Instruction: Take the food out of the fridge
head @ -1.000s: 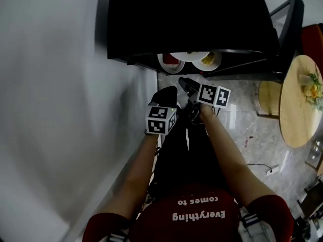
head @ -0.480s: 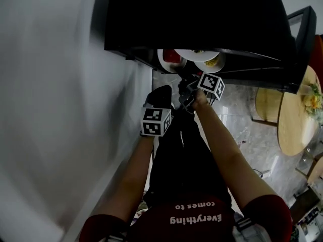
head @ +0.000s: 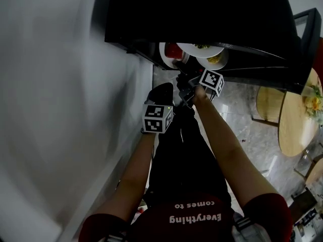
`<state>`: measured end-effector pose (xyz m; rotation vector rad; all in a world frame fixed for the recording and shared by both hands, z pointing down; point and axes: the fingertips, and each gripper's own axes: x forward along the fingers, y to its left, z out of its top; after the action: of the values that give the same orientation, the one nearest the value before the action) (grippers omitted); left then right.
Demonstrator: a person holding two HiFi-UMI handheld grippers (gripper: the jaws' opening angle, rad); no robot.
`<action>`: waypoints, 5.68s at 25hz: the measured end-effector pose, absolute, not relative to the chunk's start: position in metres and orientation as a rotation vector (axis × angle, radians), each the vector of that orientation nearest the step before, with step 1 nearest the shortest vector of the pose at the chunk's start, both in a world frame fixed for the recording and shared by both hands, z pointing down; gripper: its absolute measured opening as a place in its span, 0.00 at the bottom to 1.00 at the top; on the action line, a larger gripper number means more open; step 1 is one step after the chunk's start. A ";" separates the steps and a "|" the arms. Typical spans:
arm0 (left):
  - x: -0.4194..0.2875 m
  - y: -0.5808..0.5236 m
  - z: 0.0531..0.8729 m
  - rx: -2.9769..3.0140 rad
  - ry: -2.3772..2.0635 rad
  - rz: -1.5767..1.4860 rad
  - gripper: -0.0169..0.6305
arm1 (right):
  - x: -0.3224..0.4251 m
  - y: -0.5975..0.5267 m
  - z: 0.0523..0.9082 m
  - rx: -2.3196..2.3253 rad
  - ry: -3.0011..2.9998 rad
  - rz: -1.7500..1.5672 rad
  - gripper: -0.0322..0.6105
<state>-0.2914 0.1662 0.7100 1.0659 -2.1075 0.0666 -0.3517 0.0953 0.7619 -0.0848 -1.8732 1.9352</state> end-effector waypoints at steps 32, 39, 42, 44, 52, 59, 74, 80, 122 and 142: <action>-0.091 0.076 0.582 1.786 -1.647 0.259 0.04 | -0.057 0.055 0.631 0.209 -1.945 2.163 0.11; -0.027 -0.018 0.562 2.061 -1.479 0.341 0.04 | 0.011 -0.016 0.618 0.432 -2.040 2.321 0.11; 0.004 -0.059 0.549 2.190 -1.387 0.380 0.04 | 0.039 -0.051 0.607 0.539 -2.113 2.366 0.11; 0.024 -0.079 0.544 2.247 -1.343 0.397 0.04 | 0.057 -0.070 0.600 0.586 -2.146 2.397 0.11; 0.081 -0.136 0.564 2.379 -1.193 0.581 0.04 | 0.119 -0.126 0.598 0.835 -2.183 2.499 0.11; 0.102 -0.175 0.574 2.401 -1.103 0.628 0.04 | 0.144 -0.160 0.625 1.049 -2.079 2.607 0.11; 0.113 -0.259 0.629 2.245 -1.022 0.617 0.04 | 0.164 -0.248 0.698 1.404 -1.834 2.748 0.12; 0.118 -0.276 0.645 2.224 -0.987 0.677 0.04 | 0.168 -0.259 0.716 1.516 -1.671 2.731 0.11; 0.133 -0.203 0.584 2.347 -1.125 0.627 0.04 | 0.159 -0.198 0.595 1.450 -2.329 2.127 0.07; -0.003 -0.100 0.574 2.019 -1.545 0.575 0.04 | 0.006 -0.124 0.576 0.735 -2.436 2.049 0.07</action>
<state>-0.0032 -0.0998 0.5741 2.0193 -1.5445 0.5750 0.0056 -0.1241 0.5757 0.7353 -2.4364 2.0492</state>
